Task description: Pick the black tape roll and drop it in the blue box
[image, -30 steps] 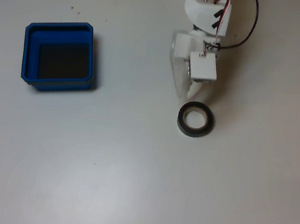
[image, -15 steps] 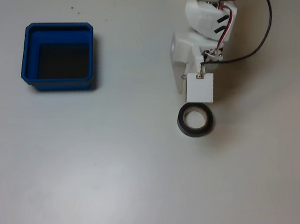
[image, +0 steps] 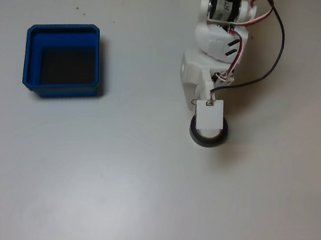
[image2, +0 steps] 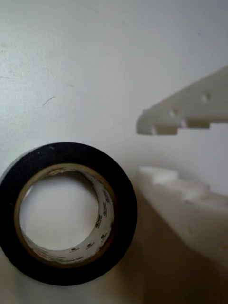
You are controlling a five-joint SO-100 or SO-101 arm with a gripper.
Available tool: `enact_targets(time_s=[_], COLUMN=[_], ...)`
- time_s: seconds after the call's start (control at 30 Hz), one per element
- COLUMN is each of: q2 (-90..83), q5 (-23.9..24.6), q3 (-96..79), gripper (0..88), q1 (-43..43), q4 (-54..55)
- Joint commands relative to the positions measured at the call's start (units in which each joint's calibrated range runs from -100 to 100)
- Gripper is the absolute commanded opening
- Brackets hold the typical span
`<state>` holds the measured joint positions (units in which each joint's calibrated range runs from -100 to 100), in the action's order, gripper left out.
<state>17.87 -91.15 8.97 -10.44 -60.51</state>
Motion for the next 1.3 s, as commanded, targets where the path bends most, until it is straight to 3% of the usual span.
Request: enact_targets(time_s=[0.0, 0.77, 1.03, 1.27], q2=[-0.47, 2.12, 2.12, 2.12], q5=[0.26, 0.26, 3.15, 3.5], q3=[3.52, 3.43, 3.79, 3.97], gripper=[0.7, 1.8, 13.2, 15.2], q1=[0.33, 2.58, 2.77, 2.77], q4=[-0.22, 0.11, 0.2, 0.61])
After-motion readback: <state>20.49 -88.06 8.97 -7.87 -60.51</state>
